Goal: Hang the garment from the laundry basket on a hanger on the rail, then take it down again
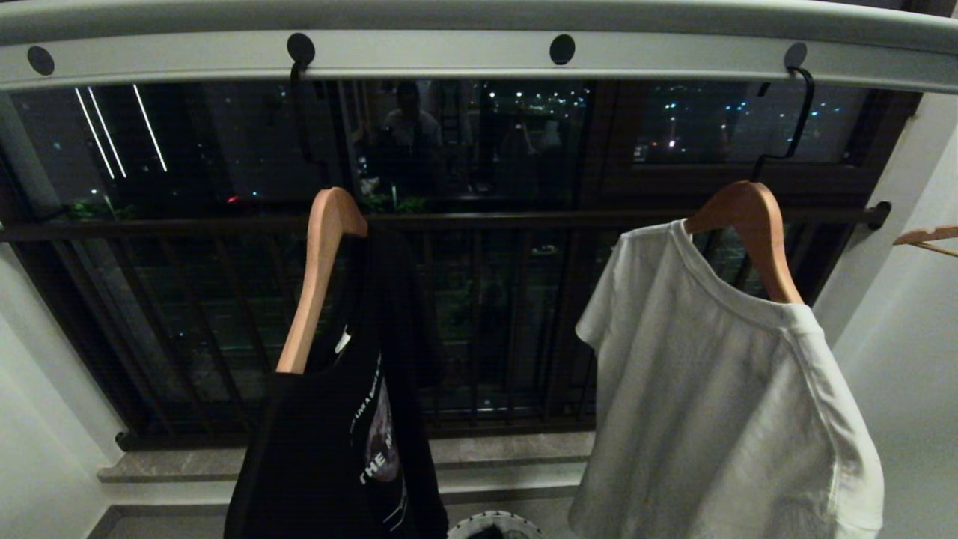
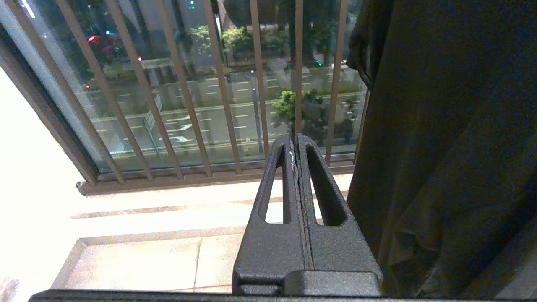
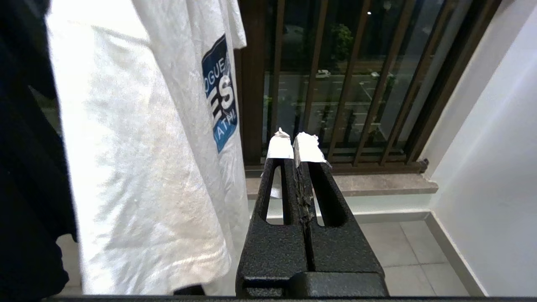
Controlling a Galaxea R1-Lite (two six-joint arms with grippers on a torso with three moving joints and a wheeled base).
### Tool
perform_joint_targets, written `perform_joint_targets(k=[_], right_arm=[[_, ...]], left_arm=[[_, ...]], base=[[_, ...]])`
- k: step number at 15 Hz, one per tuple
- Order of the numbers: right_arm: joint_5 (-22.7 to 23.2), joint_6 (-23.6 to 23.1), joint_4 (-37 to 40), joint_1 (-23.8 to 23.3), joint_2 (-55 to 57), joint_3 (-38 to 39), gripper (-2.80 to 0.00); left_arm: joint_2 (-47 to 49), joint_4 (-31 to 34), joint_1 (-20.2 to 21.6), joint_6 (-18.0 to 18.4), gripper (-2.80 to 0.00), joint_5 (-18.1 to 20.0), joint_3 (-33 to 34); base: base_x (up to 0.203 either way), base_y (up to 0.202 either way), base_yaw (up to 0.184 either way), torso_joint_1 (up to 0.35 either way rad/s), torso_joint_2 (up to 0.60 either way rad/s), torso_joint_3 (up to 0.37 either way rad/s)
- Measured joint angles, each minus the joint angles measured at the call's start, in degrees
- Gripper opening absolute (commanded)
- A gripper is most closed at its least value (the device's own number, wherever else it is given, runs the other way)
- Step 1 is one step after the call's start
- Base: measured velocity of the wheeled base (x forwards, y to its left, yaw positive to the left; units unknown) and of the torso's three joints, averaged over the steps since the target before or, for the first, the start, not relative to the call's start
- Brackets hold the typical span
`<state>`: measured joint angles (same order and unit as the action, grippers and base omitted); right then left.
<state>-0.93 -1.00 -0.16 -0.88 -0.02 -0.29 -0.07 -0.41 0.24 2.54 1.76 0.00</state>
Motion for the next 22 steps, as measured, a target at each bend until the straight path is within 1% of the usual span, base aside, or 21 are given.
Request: perform_joint_targets(k=[22], right_arm=[[0.06, 0.58, 0.0, 0.0, -0.05, 0.29, -2.8]], left_arm=[[0.0, 0.0, 0.0, 0.0, -2.8, -0.02, 0.0]], base=[[0.0, 0.0, 0.0, 0.0, 0.0, 0.0]])
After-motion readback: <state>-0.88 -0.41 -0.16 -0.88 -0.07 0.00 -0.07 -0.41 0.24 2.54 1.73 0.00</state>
